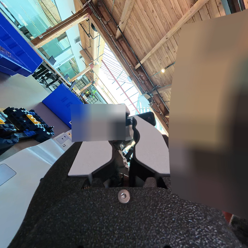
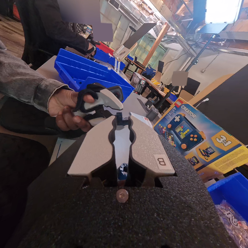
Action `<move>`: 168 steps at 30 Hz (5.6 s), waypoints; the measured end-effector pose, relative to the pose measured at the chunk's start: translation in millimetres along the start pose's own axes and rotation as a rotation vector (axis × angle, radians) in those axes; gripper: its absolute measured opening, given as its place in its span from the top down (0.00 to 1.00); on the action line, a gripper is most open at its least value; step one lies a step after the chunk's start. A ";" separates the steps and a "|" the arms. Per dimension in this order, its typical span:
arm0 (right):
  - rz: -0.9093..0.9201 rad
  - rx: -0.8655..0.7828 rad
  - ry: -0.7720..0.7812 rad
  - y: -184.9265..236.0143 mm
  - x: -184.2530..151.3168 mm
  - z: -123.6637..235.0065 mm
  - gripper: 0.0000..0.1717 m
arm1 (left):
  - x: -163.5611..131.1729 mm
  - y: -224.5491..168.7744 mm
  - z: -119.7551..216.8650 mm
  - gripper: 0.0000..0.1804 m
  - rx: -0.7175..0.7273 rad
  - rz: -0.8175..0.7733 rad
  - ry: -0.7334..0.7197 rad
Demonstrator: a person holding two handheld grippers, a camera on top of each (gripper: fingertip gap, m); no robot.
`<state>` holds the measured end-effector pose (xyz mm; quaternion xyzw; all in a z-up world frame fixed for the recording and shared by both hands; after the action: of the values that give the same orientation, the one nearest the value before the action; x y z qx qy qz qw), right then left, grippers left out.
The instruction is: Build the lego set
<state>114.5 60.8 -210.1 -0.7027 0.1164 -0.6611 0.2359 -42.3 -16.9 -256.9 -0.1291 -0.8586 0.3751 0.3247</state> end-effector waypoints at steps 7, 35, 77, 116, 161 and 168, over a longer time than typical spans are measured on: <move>-0.133 -0.048 0.049 -5.9 -2.1 -2.4 0.90 | -0.2 -10.0 -3.5 0.88 0.155 -0.338 0.103; 0.376 0.000 0.401 15.0 11.8 -11.6 0.89 | 10.0 -11.2 3.9 0.94 0.290 -0.333 0.319; -0.603 0.166 0.899 -86.1 -108.3 -42.8 0.94 | 60.9 73.4 -7.7 0.95 0.803 -0.707 0.750; -0.699 0.254 0.867 -99.9 -117.8 -39.6 1.00 | 58.7 77.5 -9.8 0.95 0.763 -0.642 0.793; -0.574 0.069 0.913 -74.7 -101.2 -44.6 0.99 | 54.0 78.1 -13.9 0.97 0.757 -0.678 0.805; -0.622 -0.190 0.642 -62.0 -72.0 -15.8 0.64 | 65.9 55.8 -13.1 0.61 0.852 -0.673 0.715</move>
<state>82.6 145.7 -242.6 -0.4822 0.0272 -0.8712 -0.0876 -84.7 59.4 -260.6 0.1701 -0.4670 0.4945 0.7131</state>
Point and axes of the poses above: each gripper's, where its closed fingertips meet, z back along the fingers, x out of its top, y = z × x across the jaws, the point moved 10 cm from there along z, back along the fingers, and after that the axes turned 3 degrees about -x, right-handed, at the moved point
